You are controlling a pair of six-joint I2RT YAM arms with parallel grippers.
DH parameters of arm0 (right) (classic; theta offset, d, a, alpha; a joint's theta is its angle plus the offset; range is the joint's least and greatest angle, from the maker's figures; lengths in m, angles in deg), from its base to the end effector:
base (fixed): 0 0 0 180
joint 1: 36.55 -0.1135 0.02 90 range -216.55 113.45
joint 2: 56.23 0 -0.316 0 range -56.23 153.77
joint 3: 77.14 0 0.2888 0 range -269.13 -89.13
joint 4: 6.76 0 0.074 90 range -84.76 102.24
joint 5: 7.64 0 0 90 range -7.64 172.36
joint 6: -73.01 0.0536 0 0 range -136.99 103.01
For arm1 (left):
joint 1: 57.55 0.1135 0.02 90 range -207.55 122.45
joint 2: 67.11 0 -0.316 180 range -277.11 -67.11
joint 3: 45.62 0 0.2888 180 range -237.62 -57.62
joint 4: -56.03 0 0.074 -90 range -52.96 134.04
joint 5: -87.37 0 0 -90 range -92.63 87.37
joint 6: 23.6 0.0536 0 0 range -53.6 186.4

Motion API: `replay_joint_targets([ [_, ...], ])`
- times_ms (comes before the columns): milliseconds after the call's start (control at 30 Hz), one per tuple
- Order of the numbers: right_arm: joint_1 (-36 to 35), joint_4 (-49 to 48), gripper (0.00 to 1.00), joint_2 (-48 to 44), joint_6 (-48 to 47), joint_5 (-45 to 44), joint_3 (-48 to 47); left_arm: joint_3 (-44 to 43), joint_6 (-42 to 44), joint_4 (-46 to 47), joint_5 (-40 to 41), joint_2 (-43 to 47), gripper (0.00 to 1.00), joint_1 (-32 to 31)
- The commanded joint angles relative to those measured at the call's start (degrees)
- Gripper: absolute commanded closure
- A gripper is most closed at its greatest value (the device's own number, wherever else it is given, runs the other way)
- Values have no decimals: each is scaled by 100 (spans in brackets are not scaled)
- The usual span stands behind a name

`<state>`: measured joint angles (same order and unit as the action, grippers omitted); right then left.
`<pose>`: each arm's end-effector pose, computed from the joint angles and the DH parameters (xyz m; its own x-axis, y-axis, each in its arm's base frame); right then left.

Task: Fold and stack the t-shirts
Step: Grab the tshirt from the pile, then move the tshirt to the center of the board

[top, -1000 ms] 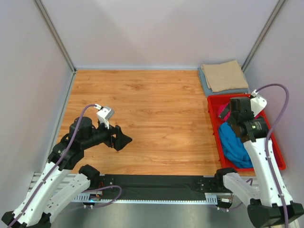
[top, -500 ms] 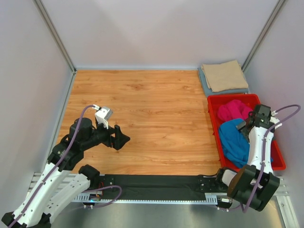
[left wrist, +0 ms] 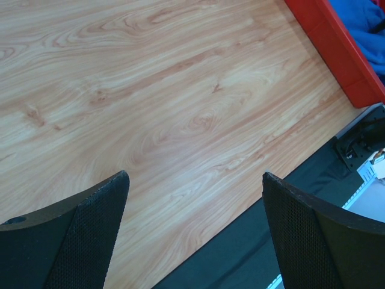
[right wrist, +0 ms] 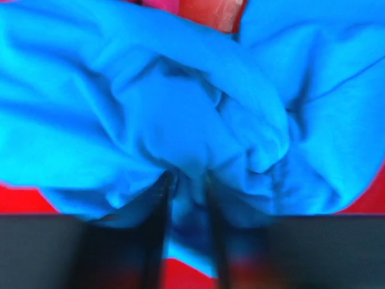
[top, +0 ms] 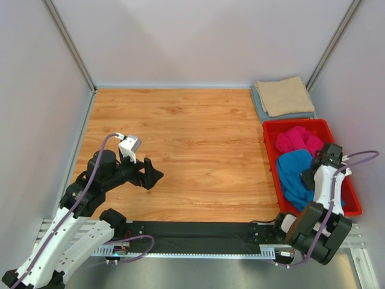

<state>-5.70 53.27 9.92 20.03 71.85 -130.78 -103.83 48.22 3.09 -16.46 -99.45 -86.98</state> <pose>0.1772 -0.1172 0.2191 -0.3220 0.8819 -0.3443 0.9332 0.3570 0.0417 0.1027 -0.0726 0.3512 -0.5833 -0.0188 -0.8121 0.5058 0.7739 -0.3812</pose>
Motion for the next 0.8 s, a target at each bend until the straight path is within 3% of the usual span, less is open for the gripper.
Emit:
replay_joint_targets([
  [0,26,3,76,-637,26,92,-368,-37,-2,78,99,131,3,34],
  [33,35,213,94,-899,-18,144,-518,-37,-11,87,99,140,3,34],
  [67,35,311,100,-1059,-123,206,-694,-45,-28,104,91,140,3,34],
  [167,35,558,100,-1533,-474,916,-1659,-142,-125,79,55,105,3,25],
  [300,35,585,100,-1623,-783,2550,-3039,-581,-371,-159,599,-88,4,34],
  [333,18,559,100,-1562,-757,3371,-3643,-677,-484,-194,783,-193,4,34],
  [433,-183,279,100,-1167,-206,4985,-4472,-1011,-818,-229,899,-466,4,34],
  [533,-840,-1122,100,-1051,1077,5933,-4669,-1047,-1319,-89,584,-685,4,34],
  [600,-1281,-1418,100,-1121,1351,5563,-4659,-1047,-1512,-176,600,-800,5,34],
  [767,-3362,-1437,100,-1026,993,4567,-4054,-1249,-1610,-642,1373,-871,3,69],
])
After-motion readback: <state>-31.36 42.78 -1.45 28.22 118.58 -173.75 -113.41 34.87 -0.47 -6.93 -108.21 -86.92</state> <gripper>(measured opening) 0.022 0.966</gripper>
